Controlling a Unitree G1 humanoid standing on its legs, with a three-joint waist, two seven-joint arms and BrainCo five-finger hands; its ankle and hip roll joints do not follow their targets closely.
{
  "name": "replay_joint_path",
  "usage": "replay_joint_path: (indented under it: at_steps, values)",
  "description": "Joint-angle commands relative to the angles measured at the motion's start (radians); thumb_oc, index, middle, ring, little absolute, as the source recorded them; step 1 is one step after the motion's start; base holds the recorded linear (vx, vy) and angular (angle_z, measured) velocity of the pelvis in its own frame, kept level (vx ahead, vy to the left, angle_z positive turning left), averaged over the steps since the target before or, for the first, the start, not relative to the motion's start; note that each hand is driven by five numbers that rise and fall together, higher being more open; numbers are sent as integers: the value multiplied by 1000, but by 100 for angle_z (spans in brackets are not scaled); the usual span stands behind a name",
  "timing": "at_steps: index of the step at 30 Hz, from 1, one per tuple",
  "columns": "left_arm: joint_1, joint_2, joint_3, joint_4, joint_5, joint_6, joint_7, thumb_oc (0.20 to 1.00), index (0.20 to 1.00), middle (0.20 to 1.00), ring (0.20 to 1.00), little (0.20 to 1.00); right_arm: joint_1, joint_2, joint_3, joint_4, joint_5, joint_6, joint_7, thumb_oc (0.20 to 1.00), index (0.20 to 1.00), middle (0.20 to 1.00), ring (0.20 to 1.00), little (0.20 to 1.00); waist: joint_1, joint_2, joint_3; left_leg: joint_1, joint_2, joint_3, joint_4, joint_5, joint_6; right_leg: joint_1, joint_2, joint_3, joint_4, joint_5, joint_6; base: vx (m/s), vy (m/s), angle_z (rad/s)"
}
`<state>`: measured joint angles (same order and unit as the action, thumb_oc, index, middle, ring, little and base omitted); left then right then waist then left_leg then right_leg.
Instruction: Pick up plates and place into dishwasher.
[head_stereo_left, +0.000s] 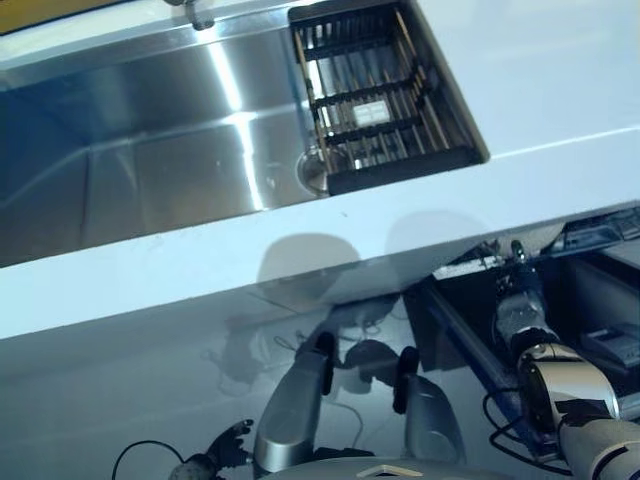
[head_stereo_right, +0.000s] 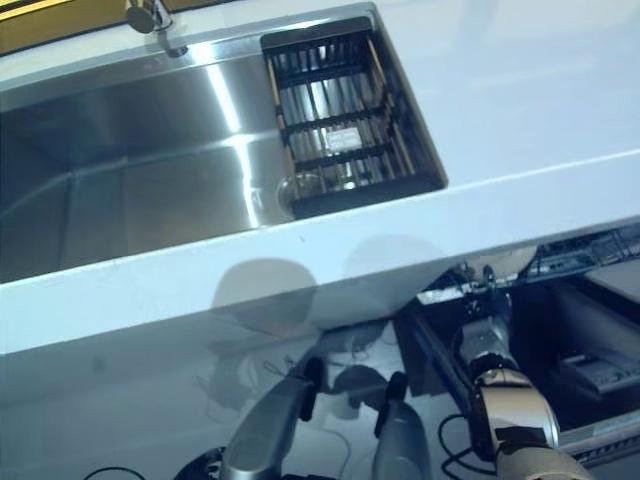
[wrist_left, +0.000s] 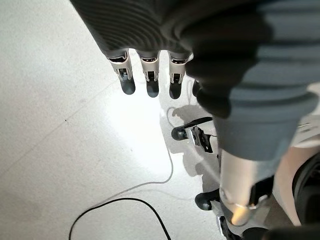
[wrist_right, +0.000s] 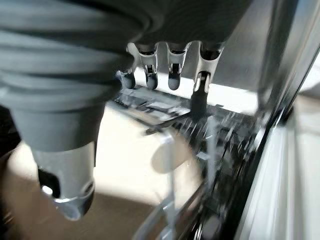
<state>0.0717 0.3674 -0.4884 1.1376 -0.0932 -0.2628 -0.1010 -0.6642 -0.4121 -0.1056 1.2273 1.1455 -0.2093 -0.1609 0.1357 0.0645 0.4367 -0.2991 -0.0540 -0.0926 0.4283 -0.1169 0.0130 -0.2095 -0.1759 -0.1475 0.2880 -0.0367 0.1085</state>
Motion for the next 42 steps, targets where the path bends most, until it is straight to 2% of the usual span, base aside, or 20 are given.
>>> replay_joint_path:
  at_steps: [1,6,16,20,25,31,38,42]
  values:
    - [13,41,17,-13,-2,-10,13,1000,1000,1000,1000,1000,-76,-74,19,-58,69,-88,93,1000,1000,1000,1000,1000,35,-18,-39,-8,31,21,-47,19,5,21,34,-14,-37,51,-24,18,7,6]
    - [5,43,20,-3,-11,-15,12,1000,1000,1000,1000,1000,-99,-68,9,-60,132,-78,152,1000,1000,1000,1000,1000,47,-17,-36,-16,29,12,-55,25,0,25,34,-24,-45,49,-25,7,6,9]
    - [18,49,29,-11,-23,-16,7,1000,1000,1000,1000,1000,-107,-102,-3,-28,152,-69,115,1000,1000,1000,1000,1000,50,-14,-43,-10,27,16,-73,31,-1,35,35,-28,-57,45,-30,-2,3,2]
    - [27,38,33,-2,-17,-34,27,1000,1000,1000,1000,1000,-73,-111,-35,-33,207,-106,44,1000,1000,1000,1000,1000,42,-18,-53,1,34,28,-71,25,-1,47,31,-26,-61,43,-29,0,0,0]
    - [47,22,47,-6,0,-36,53,1000,1000,1000,1000,1000,10,-73,-87,-132,303,-200,64,1000,1000,1000,1000,1000,31,-35,-77,31,35,36,-91,17,2,74,28,-17,-80,46,-19,27,1,0]
    - [89,7,80,-27,7,-34,70,1000,1000,1000,1000,1000,174,-21,-126,-330,340,-262,106,1000,1000,1000,1000,1000,-5,-56,-109,73,41,65,-106,3,11,97,20,1,-90,56,-7,30,25,3]
    - [121,-3,121,3,12,-62,66,1000,1000,1000,1000,1000,300,-17,-208,-365,454,-273,162,1000,1000,1000,1000,1000,-32,-64,-149,116,37,92,-123,-13,22,134,5,19,-115,73,6,4,25,-5]
    - [124,3,129,11,5,-62,52,1000,1000,1000,1000,1000,324,-23,-233,-344,460,-269,146,1000,1000,1000,1000,1000,-40,-59,-170,139,32,104,-139,-16,28,144,-2,22,-119,77,12,-6,69,-15]
